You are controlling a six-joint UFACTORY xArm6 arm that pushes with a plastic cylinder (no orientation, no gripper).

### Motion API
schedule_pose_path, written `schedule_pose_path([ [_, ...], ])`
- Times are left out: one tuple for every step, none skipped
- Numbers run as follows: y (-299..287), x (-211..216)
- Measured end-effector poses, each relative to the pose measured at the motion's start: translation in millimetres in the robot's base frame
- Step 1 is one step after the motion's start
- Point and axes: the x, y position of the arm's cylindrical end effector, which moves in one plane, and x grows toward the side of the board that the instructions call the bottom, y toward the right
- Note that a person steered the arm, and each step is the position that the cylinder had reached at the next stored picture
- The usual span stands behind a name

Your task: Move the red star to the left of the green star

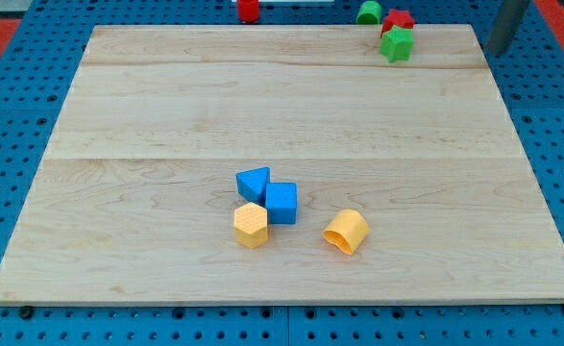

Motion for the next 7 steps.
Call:
schedule_pose_path([
  [-1.3, -14.3],
  [-51.8, -15.2],
  [-112.1, -15.5],
  [-178.8, -14.6],
  [-315.5, -13.0],
  [-340.8, -13.5],
  [-304.7, 39.4],
])
